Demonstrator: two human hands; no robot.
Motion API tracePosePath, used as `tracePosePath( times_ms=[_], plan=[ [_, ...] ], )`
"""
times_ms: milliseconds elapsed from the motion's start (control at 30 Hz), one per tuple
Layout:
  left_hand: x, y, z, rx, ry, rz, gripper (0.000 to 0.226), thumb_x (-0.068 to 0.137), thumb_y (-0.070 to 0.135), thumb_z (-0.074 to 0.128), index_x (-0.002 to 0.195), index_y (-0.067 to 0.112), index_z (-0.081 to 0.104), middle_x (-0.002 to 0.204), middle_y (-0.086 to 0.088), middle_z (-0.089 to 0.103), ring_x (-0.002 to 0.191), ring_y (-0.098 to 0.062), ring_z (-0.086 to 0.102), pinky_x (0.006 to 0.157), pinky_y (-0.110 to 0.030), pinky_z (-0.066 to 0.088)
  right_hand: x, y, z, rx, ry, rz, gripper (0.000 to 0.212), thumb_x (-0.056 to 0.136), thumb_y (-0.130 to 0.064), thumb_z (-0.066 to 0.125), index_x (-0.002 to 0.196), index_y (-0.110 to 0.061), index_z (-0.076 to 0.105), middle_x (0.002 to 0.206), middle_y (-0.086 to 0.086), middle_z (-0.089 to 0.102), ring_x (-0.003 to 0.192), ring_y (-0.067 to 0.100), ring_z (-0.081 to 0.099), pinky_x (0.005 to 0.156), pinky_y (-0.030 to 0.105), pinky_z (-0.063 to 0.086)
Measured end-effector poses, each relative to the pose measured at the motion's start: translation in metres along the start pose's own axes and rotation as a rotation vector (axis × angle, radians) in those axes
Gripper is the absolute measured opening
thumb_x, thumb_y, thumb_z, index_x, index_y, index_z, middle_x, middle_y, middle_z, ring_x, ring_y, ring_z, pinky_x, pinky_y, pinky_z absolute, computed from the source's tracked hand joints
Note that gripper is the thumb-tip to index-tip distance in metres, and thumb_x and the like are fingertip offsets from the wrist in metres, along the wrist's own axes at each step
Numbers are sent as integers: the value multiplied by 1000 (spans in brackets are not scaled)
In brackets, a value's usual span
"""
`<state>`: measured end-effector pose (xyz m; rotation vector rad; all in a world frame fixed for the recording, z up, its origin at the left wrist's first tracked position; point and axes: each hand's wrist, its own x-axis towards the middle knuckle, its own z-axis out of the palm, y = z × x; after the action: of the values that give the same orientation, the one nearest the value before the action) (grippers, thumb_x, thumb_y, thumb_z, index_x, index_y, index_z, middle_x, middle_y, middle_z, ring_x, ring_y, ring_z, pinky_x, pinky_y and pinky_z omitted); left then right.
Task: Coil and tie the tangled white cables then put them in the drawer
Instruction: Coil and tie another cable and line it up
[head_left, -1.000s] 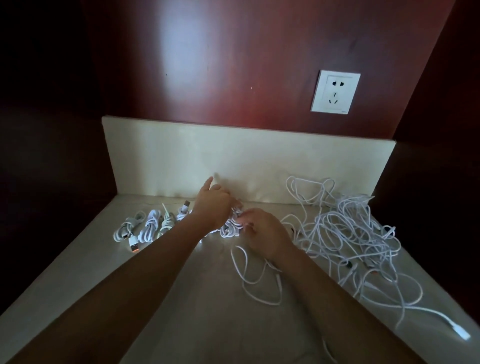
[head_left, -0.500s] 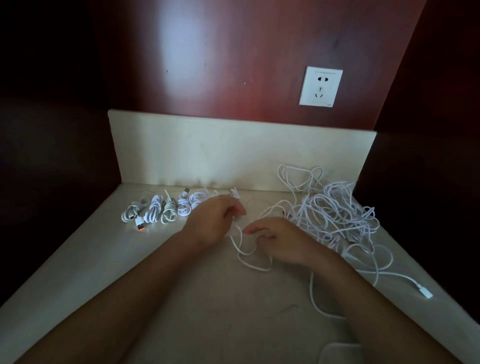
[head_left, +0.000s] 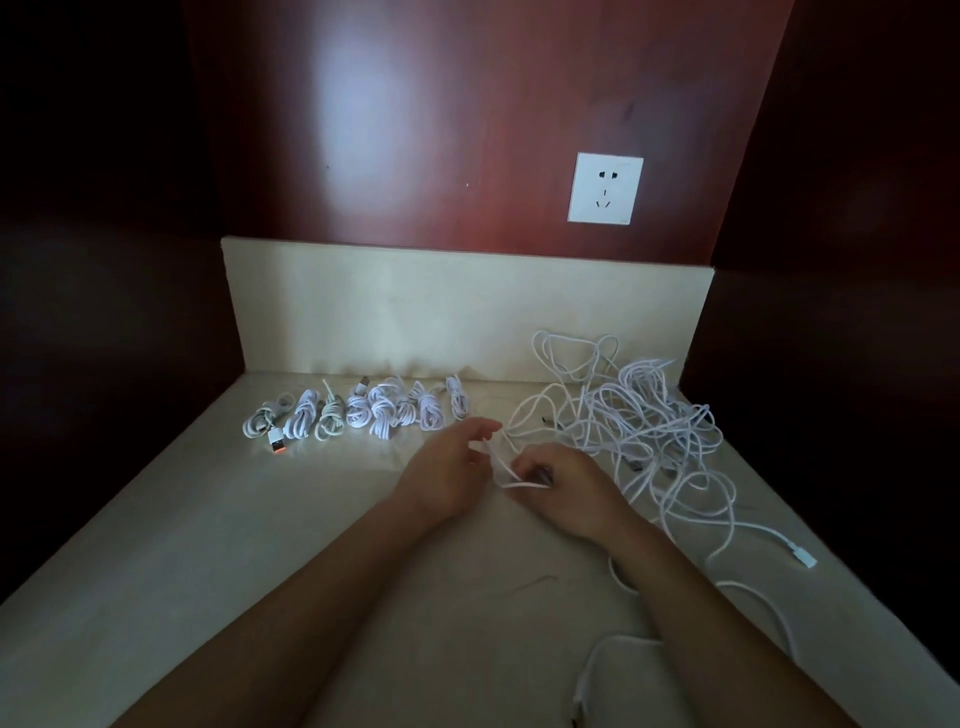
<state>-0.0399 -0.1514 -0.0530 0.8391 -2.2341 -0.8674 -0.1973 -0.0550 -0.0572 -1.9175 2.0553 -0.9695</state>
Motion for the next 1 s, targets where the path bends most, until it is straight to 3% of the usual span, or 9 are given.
tracePosePath(
  times_ms=[133, 267, 367, 433, 500, 667, 800, 900, 1000],
  plan=[
    [11, 11, 21, -55, -29, 5, 50, 77, 5, 57, 123, 25, 60, 122, 2, 65, 108, -10, 64, 97, -35, 51, 3, 24, -7, 90, 38, 48, 17, 78, -47, 72, 83, -30, 71, 87, -11, 70, 84, 6, 64, 79, 34, 52],
    [18, 25, 37, -77, 103, -29, 31, 85, 18, 65, 114, 31, 64, 113, 8, 66, 94, -6, 67, 88, -33, 54, 6, 35, -18, 323, 44, 60, 26, 75, -17, 85, 95, -14, 70, 95, -5, 71, 90, 2, 67, 82, 19, 50],
    [17, 26, 35, -16, 185, -71, 16, 88, 22, 64, 90, 37, 67, 91, 12, 69, 79, -3, 64, 78, -29, 53, 2, 36, -20, 448, 101, 24, 30, 67, -10, 89, 77, -15, 62, 93, 2, 71, 91, 2, 67, 79, 14, 48],
    [14, 22, 30, 7, 211, -107, 19, 88, 21, 63, 84, 39, 68, 84, 12, 67, 74, 0, 61, 75, -26, 50, 3, 35, -21, 399, 175, -45, 33, 63, -20, 90, 65, -27, 57, 91, 0, 68, 92, 4, 64, 79, 14, 46],
    [12, 18, 24, 37, 252, -121, 21, 88, 19, 64, 87, 38, 70, 88, 10, 60, 73, 2, 57, 74, -22, 45, 4, 29, -25, 336, 179, -85, 31, 60, -31, 85, 60, -35, 55, 81, -4, 61, 82, 8, 60, 74, 21, 46],
    [6, 7, 10, 23, 321, -150, 17, 88, 19, 67, 98, 32, 71, 73, 8, 50, 59, 0, 49, 58, -12, 35, 3, 13, -29, 429, 27, -46, 21, 70, -26, 87, 63, -25, 68, 53, -9, 42, 50, 5, 38, 52, 24, 34],
    [-4, 8, 4, -172, 299, -158, 8, 90, 17, 68, 83, 19, 66, 55, 7, 49, 45, 0, 44, 51, -16, 38, 1, 5, -25, 490, 62, -8, 14, 81, -19, 79, 71, -13, 71, 44, -12, 44, 42, 1, 38, 48, 19, 33],
    [-9, 19, 2, -267, 234, -187, 42, 96, 32, 57, 60, 13, 60, 47, 2, 55, 43, -8, 47, 49, -22, 41, -1, 1, -25, 634, 95, 66, 20, 90, -15, 69, 84, 4, 67, 47, -5, 54, 39, 0, 44, 48, 14, 36],
    [-11, 31, 0, -329, 107, -248, 48, 97, 42, 52, 62, 14, 70, 57, -2, 65, 53, -8, 57, 54, -17, 44, -3, -11, -24, 698, 52, 58, 15, 92, -10, 66, 85, 4, 65, 51, 5, 56, 37, 0, 46, 45, 11, 35]
  ],
)
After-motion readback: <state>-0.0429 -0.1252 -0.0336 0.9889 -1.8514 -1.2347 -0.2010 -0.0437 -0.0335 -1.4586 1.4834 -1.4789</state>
